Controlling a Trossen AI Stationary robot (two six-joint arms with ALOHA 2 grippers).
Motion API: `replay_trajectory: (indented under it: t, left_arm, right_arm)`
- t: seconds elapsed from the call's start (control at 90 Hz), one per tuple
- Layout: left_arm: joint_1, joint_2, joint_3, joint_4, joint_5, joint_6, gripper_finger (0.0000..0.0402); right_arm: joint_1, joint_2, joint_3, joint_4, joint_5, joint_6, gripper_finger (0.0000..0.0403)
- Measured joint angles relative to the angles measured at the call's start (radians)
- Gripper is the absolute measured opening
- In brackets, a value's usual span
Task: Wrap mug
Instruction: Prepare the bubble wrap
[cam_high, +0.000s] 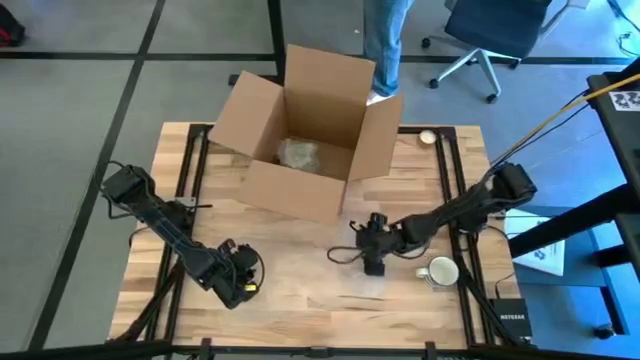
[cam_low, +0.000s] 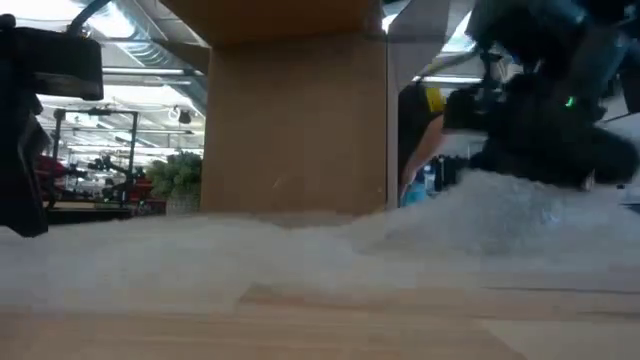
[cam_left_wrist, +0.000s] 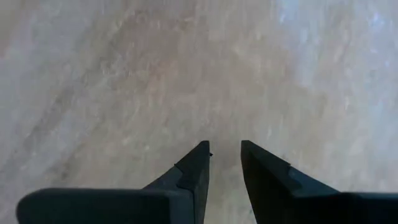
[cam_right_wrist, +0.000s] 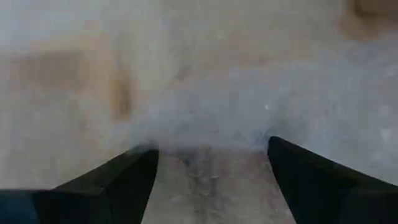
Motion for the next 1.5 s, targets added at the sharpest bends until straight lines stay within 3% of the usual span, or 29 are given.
replay_trajectory:
  t: [0.078,0.167,0.322,0.389,0.533,0.667,0.756,0.922,1.089,1.256,1.4,1.5]
  left_arm:
    - [0.000,0.000,0.000,0.000,-0.001,-0.001,0.0076]
    - [0.000,0.000,0.000,-0.001,-0.001,-0.002,0.0076]
    - [0.000,0.000,0.000,-0.002,-0.001,-0.002,0.0076]
    - [0.000,0.000,0.000,-0.003,-0.002,-0.002,0.0076]
    - [0.002,0.001,0.000,-0.003,-0.010,-0.002,0.0076]
    - [0.006,0.001,0.000,0.030,-0.028,-0.021,0.0076]
    - [0.007,-0.001,0.009,0.073,-0.037,0.015,0.0076]
    - [0.006,-0.002,0.024,0.079,-0.026,0.030,0.0076]
    - [0.012,-0.002,0.030,0.172,-0.132,0.061,0.0076]
    - [0.040,0.018,0.030,0.407,-0.309,0.199,0.0076]
    - [0.126,0.110,0.030,0.576,-0.182,0.356,0.0076]
    - [0.173,0.174,0.030,0.519,-0.033,0.348,0.0076]
  right_arm:
    - [-0.006,0.019,-0.005,0.008,-0.030,0.003,0.0258]
    - [-0.005,0.015,0.000,-0.016,-0.050,-0.008,0.0193]
    - [-0.005,-0.045,0.071,-0.317,-0.093,-0.052,0.0037]
    - [-0.004,-0.066,0.121,-0.469,-0.070,-0.074,0.0014]
    - [-0.005,-0.103,0.241,-0.662,0.035,-0.077,0.0032]
    - [-0.005,-0.103,0.293,-0.642,0.067,-0.065,0.0035]
    - [-0.021,-0.100,0.303,-0.751,0.081,-0.046,0.0041]
    - [-0.061,-0.102,0.313,-1.000,0.084,0.111,0.0095]
    - [-0.056,-0.102,0.286,-0.869,0.057,0.128,0.0188]
    - [-0.059,-0.102,0.264,-0.692,0.013,0.084,0.0264]
    - [-0.059,-0.102,0.264,-0.688,0.038,0.069,0.0297]
    - [-0.057,-0.102,0.264,-0.708,0.031,0.075,0.0304]
